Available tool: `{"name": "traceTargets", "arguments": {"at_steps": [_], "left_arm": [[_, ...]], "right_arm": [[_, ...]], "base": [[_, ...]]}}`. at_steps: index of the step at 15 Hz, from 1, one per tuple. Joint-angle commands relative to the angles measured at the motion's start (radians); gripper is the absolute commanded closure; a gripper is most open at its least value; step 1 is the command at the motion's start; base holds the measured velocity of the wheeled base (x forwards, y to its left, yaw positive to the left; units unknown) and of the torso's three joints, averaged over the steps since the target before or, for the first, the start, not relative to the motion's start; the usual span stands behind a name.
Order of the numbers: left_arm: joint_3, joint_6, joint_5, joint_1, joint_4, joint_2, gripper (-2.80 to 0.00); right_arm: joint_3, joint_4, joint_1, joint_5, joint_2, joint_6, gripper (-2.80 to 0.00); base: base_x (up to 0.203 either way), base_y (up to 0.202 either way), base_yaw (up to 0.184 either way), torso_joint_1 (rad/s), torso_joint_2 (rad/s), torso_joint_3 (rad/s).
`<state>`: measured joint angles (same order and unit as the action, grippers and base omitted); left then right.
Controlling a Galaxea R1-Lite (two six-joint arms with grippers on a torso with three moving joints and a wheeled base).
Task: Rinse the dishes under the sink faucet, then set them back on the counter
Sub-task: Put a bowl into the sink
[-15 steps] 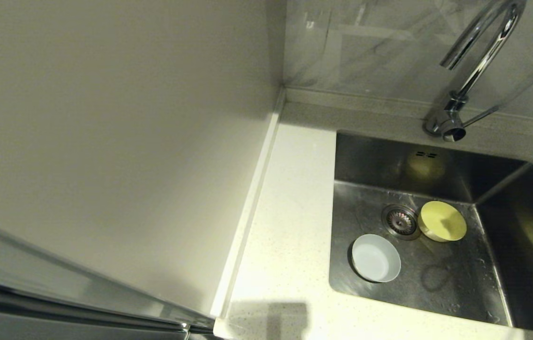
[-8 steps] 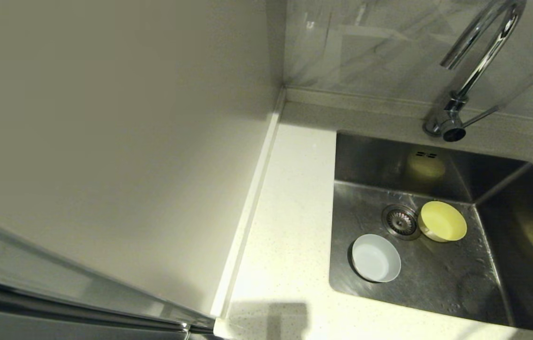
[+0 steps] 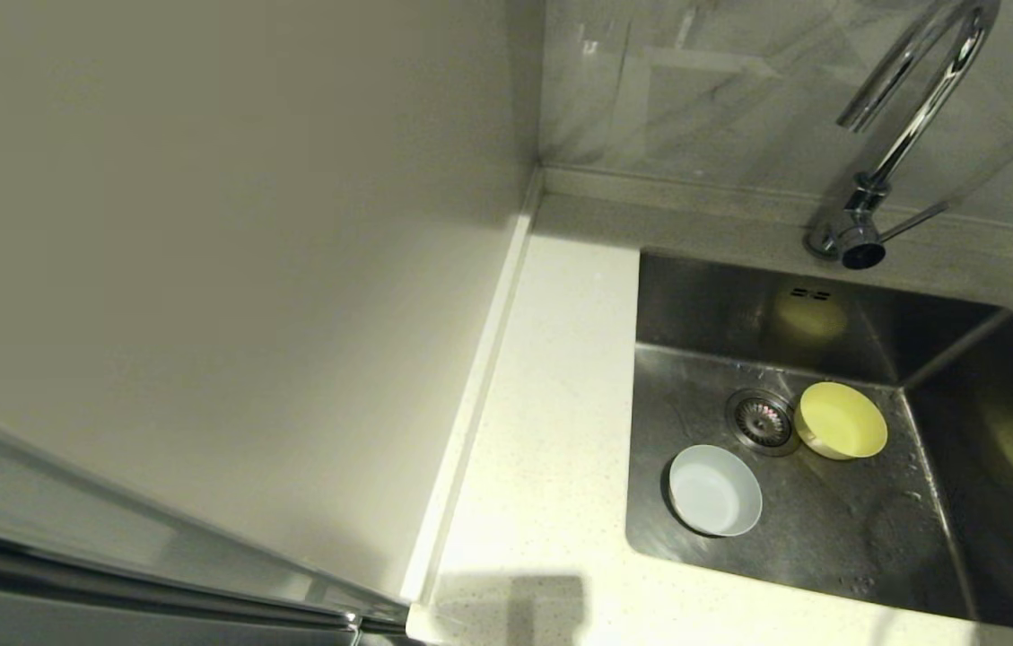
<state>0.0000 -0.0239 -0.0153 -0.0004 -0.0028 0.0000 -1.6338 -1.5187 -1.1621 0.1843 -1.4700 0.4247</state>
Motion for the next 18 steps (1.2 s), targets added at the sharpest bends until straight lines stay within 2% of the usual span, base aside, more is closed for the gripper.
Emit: {"name": "traceTargets", "arguments": {"at_steps": [1, 3, 5, 9, 14, 16, 18], "left_arm": [[0.0, -0.001, -0.001, 0.0, 0.0, -0.003, 0.0], [0.0, -0.001, 0.0, 0.0, 0.0, -0.003, 0.0], [0.0, -0.001, -0.001, 0.0, 0.0, -0.004, 0.0], [0.0, -0.001, -0.001, 0.0, 0.0, -0.003, 0.0], [0.0, -0.001, 0.0, 0.0, 0.0, -0.003, 0.0], [0.0, -0.001, 0.0, -0.001, 0.0, -0.003, 0.0], [0.0, -0.001, 0.0, 0.0, 0.0, -0.003, 0.0]], "right_arm": [[-0.017, -0.011, -0.003, -0.058, -0.137, -0.055, -2.8], [-0.01, -0.005, -0.05, -0.127, -0.227, -0.077, -2.8], [0.006, 0.052, -0.12, -0.174, -0.292, -0.059, -2.8], [0.012, 0.066, -0.221, -0.232, -0.333, 0.076, -2.8], [0.071, 0.059, -0.295, -0.325, -0.333, 0.248, -2.8], [0.107, 0.06, -0.315, -0.397, -0.334, 0.32, -2.8], [0.125, 0.061, -0.317, -0.413, -0.337, 0.357, -2.8]], "base": [[0.0, 0.0, 0.0, 0.0, 0.0, 0.0], [0.0, 0.0, 0.0, 0.0, 0.0, 0.0], [0.0, 0.0, 0.0, 0.0, 0.0, 0.0], [0.0, 0.0, 0.0, 0.0, 0.0, 0.0], [0.0, 0.0, 0.0, 0.0, 0.0, 0.0], [0.0, 0.0, 0.0, 0.0, 0.0, 0.0], [0.0, 0.0, 0.0, 0.0, 0.0, 0.0]]}}
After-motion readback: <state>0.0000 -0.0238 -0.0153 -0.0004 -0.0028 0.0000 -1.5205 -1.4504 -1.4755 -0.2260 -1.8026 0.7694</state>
